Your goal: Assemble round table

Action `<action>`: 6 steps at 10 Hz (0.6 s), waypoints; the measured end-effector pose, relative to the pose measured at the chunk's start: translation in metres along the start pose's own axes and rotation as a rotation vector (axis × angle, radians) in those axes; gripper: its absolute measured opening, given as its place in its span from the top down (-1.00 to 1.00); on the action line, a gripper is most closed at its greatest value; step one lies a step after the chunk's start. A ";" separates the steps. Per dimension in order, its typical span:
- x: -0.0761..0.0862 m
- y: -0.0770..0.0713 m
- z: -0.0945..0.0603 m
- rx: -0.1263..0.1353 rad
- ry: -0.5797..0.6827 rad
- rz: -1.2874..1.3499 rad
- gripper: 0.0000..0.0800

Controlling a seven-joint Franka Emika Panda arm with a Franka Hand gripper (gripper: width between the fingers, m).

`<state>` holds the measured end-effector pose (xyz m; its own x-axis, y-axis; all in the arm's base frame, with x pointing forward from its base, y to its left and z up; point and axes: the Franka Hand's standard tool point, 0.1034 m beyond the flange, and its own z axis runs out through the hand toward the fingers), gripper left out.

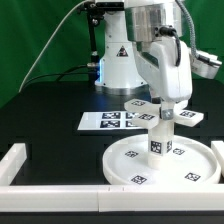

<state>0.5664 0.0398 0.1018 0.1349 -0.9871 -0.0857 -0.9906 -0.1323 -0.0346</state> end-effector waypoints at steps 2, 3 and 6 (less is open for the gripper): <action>-0.001 -0.001 -0.002 0.002 -0.002 -0.009 -0.57; -0.005 -0.004 -0.017 0.018 -0.019 -0.017 -0.57; -0.005 -0.007 -0.026 0.033 -0.030 -0.023 -0.62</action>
Offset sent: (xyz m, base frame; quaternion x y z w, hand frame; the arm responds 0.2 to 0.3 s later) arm -0.0030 0.0017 0.0449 0.0193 -0.0368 -0.0015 0.9991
